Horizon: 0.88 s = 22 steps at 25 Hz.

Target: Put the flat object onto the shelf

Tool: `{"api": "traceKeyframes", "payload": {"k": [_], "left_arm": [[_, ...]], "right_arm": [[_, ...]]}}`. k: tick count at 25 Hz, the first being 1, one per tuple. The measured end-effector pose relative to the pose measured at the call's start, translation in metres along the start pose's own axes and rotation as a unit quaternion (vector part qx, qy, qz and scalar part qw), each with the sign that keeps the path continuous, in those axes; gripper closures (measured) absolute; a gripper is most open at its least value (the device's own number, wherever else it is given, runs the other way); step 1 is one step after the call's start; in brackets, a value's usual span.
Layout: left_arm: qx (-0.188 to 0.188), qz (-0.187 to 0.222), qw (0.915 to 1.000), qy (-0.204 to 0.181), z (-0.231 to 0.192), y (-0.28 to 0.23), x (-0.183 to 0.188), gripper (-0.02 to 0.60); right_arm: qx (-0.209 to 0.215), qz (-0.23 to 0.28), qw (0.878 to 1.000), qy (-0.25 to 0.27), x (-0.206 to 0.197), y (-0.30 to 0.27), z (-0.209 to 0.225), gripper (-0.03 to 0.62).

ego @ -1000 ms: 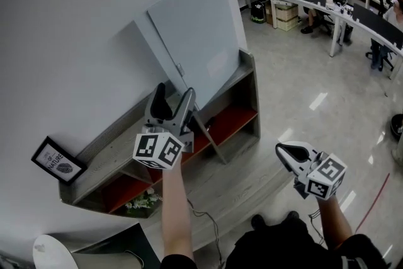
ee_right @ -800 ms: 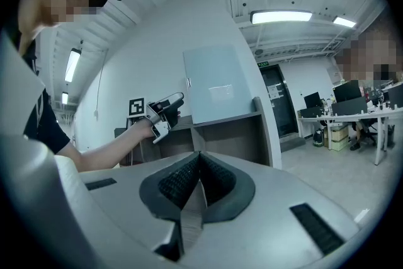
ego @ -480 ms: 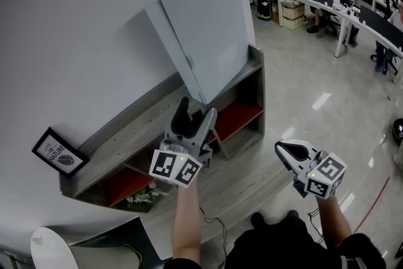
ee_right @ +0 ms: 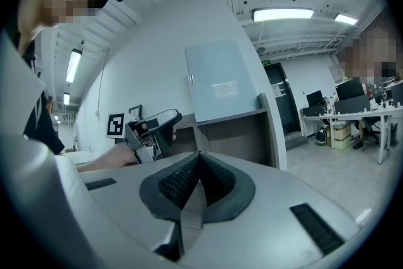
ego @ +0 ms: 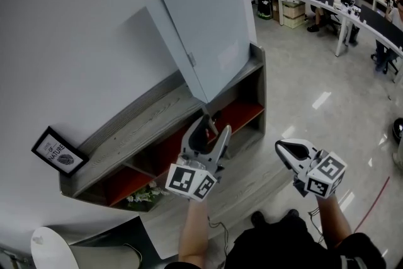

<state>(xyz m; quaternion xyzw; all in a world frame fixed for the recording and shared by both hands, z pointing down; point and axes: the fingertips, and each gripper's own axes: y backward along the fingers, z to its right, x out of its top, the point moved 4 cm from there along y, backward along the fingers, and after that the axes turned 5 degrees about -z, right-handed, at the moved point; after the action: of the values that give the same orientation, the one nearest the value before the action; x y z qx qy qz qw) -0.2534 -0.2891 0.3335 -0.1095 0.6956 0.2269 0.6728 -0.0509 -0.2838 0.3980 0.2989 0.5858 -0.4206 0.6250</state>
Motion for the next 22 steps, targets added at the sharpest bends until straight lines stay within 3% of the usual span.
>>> {"api": "traceKeyframes", "payload": {"k": [11,22], "left_arm": [[0.019,-0.005,0.9998,-0.002,0.016,0.012,-0.018,0.502],[0.026,-0.025,0.9993,-0.002,0.026,0.022,-0.033,0.552]], "right_arm": [[0.0,-0.004,1.0,-0.001,-0.003,-0.003,0.0,0.582],[0.011,-0.013,1.0,0.0,-0.009,-0.006,-0.005,0.582]]}}
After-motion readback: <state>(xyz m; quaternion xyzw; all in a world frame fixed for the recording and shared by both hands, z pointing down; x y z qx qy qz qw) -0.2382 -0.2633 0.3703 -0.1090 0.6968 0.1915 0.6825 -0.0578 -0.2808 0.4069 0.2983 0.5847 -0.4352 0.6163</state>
